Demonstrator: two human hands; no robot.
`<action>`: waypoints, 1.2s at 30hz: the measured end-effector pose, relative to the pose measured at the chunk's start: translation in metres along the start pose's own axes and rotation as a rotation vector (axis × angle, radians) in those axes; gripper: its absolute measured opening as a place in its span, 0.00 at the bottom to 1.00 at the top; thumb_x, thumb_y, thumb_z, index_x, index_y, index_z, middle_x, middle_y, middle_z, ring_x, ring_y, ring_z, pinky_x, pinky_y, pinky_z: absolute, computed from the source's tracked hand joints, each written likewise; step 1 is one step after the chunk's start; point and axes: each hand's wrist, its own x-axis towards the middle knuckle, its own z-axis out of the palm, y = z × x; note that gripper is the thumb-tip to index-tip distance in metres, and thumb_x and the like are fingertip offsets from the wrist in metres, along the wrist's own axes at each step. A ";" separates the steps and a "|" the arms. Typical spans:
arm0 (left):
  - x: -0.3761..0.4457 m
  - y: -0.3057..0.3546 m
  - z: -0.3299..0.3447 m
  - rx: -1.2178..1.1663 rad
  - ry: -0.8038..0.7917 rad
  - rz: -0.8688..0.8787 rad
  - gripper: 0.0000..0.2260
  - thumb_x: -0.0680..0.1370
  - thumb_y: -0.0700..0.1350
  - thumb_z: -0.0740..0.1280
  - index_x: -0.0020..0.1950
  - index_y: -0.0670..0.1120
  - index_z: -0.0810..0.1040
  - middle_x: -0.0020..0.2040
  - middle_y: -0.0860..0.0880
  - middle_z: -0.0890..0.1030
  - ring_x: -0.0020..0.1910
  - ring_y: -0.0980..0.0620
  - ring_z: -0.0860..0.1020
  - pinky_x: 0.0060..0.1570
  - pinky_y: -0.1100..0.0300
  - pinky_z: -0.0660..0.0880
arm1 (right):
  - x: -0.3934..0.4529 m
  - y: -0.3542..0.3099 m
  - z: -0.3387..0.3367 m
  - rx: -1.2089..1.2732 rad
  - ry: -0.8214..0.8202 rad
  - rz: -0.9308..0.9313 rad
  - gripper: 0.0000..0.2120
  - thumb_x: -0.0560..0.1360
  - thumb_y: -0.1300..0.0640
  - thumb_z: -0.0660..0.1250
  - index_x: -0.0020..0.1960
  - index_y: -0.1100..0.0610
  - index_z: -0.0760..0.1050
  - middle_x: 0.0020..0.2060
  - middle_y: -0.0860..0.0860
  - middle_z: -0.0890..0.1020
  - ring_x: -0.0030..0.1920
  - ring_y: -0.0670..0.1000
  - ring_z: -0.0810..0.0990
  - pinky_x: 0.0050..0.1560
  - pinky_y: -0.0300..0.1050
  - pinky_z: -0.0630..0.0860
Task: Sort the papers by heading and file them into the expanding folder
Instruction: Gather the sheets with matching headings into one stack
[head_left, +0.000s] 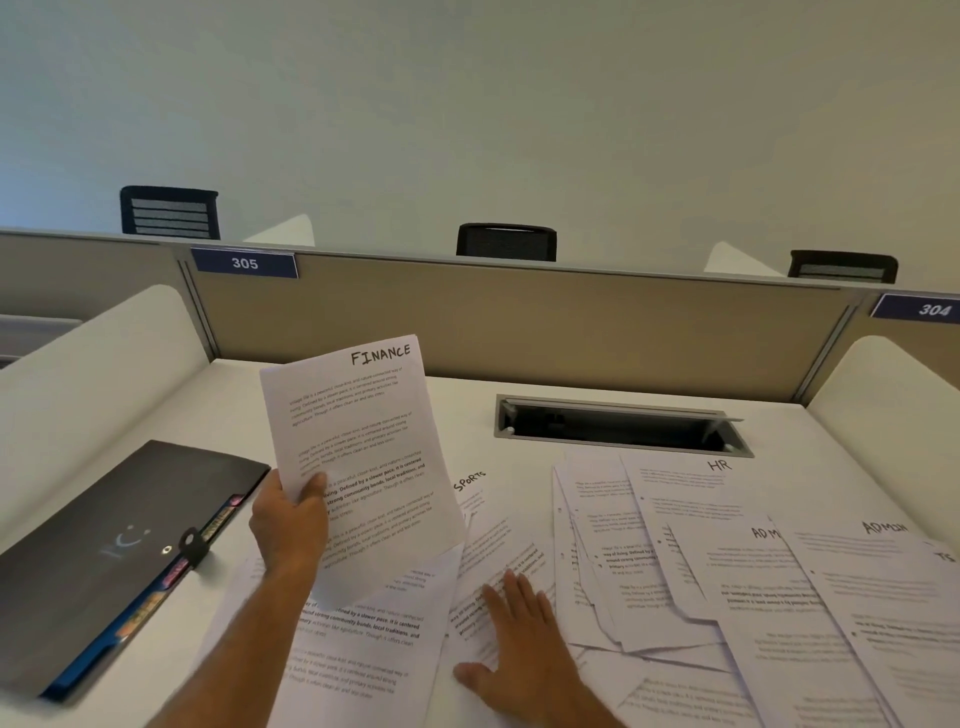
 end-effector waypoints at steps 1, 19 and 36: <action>-0.001 0.000 0.000 0.000 0.000 -0.002 0.07 0.79 0.43 0.69 0.55 0.53 0.75 0.49 0.49 0.80 0.42 0.47 0.79 0.38 0.54 0.77 | 0.000 0.003 -0.003 -0.012 -0.016 0.020 0.51 0.67 0.24 0.56 0.81 0.49 0.44 0.81 0.52 0.39 0.80 0.54 0.36 0.77 0.51 0.33; -0.005 -0.007 -0.010 0.009 0.017 0.004 0.08 0.80 0.44 0.69 0.55 0.55 0.74 0.48 0.52 0.78 0.38 0.54 0.78 0.33 0.61 0.74 | -0.006 0.047 -0.064 0.200 0.501 0.520 0.16 0.83 0.47 0.56 0.56 0.54 0.79 0.40 0.46 0.80 0.37 0.47 0.75 0.32 0.36 0.65; -0.007 0.004 -0.003 -0.005 0.002 -0.007 0.06 0.80 0.43 0.69 0.54 0.51 0.75 0.50 0.47 0.80 0.42 0.46 0.79 0.39 0.52 0.76 | -0.011 -0.002 -0.007 0.107 -0.119 -0.088 0.33 0.81 0.37 0.49 0.81 0.51 0.48 0.81 0.49 0.45 0.80 0.52 0.40 0.77 0.54 0.35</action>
